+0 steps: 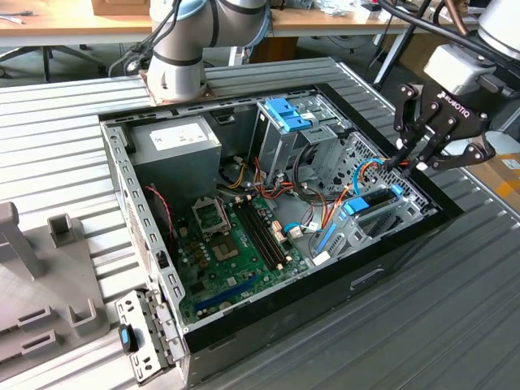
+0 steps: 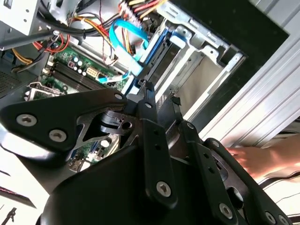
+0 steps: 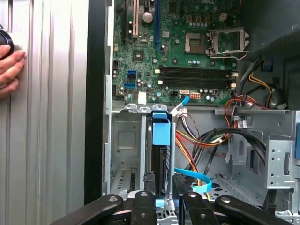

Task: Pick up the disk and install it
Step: 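Insert the first disk wire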

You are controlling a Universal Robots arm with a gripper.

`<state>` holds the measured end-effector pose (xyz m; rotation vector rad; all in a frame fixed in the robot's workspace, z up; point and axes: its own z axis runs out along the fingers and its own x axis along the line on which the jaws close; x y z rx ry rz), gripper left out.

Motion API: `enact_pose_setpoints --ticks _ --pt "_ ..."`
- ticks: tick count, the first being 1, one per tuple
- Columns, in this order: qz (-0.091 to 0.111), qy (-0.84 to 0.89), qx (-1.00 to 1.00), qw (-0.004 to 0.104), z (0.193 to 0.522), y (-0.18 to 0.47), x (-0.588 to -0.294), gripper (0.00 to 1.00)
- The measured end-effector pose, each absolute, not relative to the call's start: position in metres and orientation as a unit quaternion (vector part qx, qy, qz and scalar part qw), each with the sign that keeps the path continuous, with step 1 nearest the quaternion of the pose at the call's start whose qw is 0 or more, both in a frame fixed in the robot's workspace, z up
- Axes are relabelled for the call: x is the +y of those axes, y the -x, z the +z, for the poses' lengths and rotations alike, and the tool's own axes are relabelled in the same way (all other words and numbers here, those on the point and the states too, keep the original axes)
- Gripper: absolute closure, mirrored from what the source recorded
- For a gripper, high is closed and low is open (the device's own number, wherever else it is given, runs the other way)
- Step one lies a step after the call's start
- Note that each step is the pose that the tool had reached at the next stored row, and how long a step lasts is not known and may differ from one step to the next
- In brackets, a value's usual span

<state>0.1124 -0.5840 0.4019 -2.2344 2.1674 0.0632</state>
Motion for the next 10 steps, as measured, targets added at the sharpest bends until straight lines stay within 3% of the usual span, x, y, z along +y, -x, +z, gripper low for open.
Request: enact_pose_setpoints --ticks 10 --pt "0.020 0.722 0.691 0.014 0.401 -0.130 -0.581 0.71"
